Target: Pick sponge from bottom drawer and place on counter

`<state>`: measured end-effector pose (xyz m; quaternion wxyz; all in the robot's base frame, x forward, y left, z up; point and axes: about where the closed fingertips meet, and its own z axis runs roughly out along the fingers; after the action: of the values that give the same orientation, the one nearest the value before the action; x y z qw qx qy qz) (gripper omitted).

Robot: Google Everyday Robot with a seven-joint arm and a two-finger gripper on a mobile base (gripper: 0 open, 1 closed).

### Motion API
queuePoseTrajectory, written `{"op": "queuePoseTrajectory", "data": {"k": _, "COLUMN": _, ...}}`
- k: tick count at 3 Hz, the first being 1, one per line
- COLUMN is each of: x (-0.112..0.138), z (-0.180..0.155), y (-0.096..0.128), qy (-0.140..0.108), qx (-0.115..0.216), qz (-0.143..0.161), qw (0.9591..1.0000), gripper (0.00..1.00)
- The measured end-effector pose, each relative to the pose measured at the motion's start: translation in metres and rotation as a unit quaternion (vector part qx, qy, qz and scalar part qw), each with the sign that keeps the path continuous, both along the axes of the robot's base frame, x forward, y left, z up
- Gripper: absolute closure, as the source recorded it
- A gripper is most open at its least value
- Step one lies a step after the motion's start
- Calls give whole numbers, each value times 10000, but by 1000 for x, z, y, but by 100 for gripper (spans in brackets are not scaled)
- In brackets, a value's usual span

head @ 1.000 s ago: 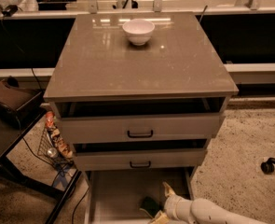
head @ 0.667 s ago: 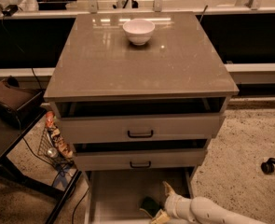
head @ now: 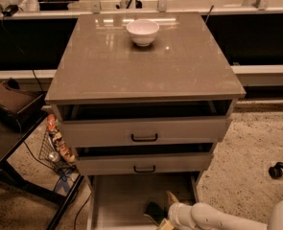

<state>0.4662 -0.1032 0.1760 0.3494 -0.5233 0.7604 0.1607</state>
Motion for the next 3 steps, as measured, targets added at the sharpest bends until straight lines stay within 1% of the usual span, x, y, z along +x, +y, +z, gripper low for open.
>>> {"op": "queuePoseTrajectory", "data": {"k": 1, "x": -8, "z": -27, "y": 4, "qy": 129, "qx": -74, "qz": 48, "qw": 9999, "gripper": 0}}
{"op": "queuePoseTrajectory", "data": {"k": 2, "x": -17, "z": -50, "y": 11, "qy": 283, "qx": -123, "qz": 71, "qw": 9995, "gripper": 15}}
{"op": "queuePoseTrajectory", "data": {"k": 3, "x": -26, "z": -68, "y": 22, "qy": 417, "qx": -57, "qz": -11, "qw": 9991, "gripper": 39}}
